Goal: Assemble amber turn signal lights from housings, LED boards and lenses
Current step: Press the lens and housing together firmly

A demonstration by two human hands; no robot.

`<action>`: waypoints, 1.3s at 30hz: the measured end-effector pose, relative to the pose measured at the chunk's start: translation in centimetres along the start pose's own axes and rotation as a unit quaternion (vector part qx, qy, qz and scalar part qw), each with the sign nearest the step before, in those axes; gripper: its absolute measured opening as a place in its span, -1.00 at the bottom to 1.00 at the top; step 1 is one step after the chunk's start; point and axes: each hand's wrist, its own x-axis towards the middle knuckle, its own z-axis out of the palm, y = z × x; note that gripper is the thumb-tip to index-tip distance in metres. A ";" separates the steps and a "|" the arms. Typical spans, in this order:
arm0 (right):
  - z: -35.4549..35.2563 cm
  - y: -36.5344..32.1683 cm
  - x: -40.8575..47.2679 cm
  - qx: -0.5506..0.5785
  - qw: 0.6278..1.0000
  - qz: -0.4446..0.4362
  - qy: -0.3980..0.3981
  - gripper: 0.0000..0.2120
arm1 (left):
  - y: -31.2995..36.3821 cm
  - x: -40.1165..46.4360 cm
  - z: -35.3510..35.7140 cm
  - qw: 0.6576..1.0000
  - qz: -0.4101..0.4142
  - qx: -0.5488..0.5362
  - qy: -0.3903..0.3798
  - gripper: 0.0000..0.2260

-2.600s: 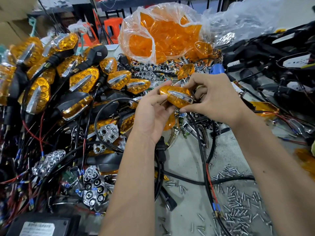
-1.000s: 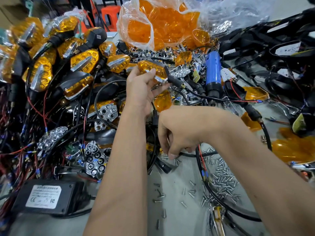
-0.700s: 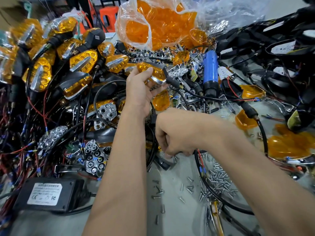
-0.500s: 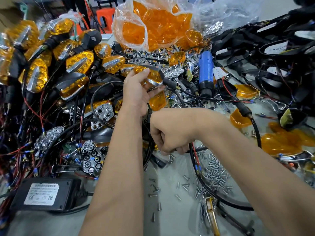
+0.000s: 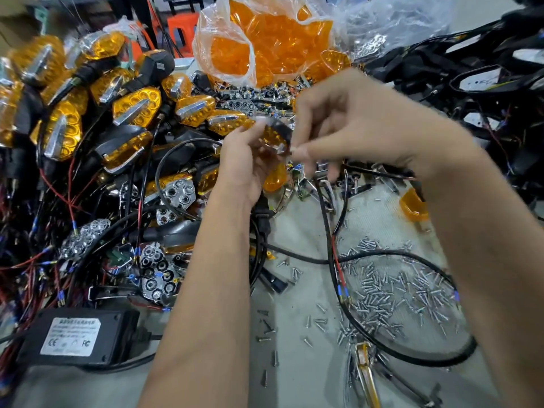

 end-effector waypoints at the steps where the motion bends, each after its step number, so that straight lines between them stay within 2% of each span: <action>1: -0.9 0.2 0.0 0.007 0.999 -0.023 0.039 -0.84 | 0.1 0.1 0.1 0.998 -0.014 -0.056 -0.007 -0.84; 4: -2.6 0.9 -0.1 0.022 0.991 -0.063 0.114 -0.79 | 0.7 -0.1 -0.1 0.978 -0.046 -0.195 -0.057 -0.71; 6: -3.2 1.4 0.0 0.035 0.988 -0.066 0.137 -0.80 | 0.8 -0.3 -0.1 0.965 -0.079 -0.224 -0.108 -0.74; 10: -2.7 3.1 0.9 0.022 0.988 -0.036 0.151 -0.89 | 0.0 -0.6 0.6 0.975 -0.141 -0.103 -0.137 -0.77; 15: -0.8 5.4 2.5 0.053 0.987 0.000 0.152 -0.94 | -0.6 -0.3 1.0 0.983 -0.116 0.044 -0.133 -0.63; 18: -0.1 6.4 3.0 0.035 0.986 -0.002 0.161 -0.98 | -0.7 -0.3 1.0 0.987 -0.093 0.059 -0.121 -0.64; 25: 0.5 7.6 3.0 0.078 0.977 -0.005 0.201 -0.96 | -0.6 -0.7 1.2 0.990 -0.070 0.057 -0.105 -0.73; 39: 0.4 8.1 2.6 0.120 0.973 0.030 0.196 -0.94 | -0.7 -0.7 1.1 0.991 -0.046 0.090 -0.090 -0.79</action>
